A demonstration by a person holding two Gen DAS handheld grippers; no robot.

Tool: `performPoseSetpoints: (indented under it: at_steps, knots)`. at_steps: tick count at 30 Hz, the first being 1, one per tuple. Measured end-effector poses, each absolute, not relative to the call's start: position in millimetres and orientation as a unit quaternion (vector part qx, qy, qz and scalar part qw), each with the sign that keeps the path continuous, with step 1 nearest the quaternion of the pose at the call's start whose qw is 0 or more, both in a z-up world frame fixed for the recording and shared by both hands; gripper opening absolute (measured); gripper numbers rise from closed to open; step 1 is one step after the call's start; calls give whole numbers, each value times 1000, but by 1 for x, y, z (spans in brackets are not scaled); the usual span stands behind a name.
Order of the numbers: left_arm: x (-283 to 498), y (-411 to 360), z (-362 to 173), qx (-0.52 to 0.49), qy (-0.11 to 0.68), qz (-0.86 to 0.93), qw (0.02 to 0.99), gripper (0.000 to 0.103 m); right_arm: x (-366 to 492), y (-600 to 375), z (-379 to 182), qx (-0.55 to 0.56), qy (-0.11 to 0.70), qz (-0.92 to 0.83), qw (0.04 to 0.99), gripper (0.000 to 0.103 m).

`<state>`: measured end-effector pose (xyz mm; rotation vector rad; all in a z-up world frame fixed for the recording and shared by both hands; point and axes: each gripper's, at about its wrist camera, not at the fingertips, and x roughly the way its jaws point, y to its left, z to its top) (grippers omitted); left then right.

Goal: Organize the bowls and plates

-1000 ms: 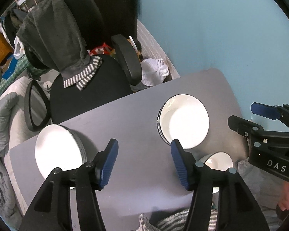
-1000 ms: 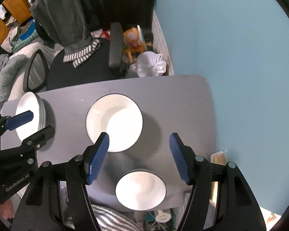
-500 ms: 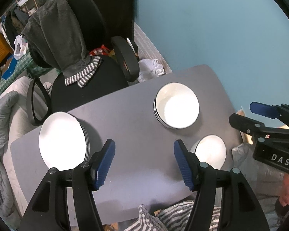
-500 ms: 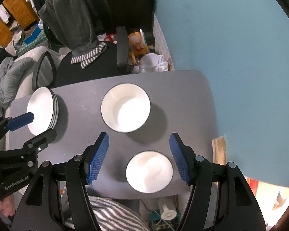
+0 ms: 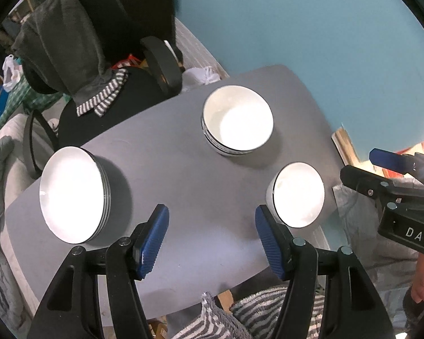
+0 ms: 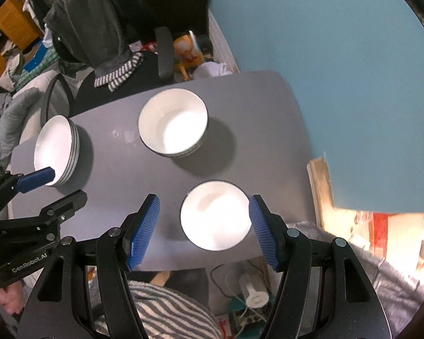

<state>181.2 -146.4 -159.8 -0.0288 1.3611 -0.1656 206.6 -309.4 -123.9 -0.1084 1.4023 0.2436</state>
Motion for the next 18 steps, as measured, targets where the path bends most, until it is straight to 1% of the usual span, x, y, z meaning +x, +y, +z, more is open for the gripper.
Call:
performPoseSetpoints:
  at_steps: [12, 18]
  knots:
    - [183, -183, -192, 14, 650, -110, 752, 65, 187, -346, -170, -23, 669, 63, 741, 65]
    - [186, -200, -214, 10, 664, -122, 738, 65, 182, -359, -189, -17, 676, 53, 735, 65]
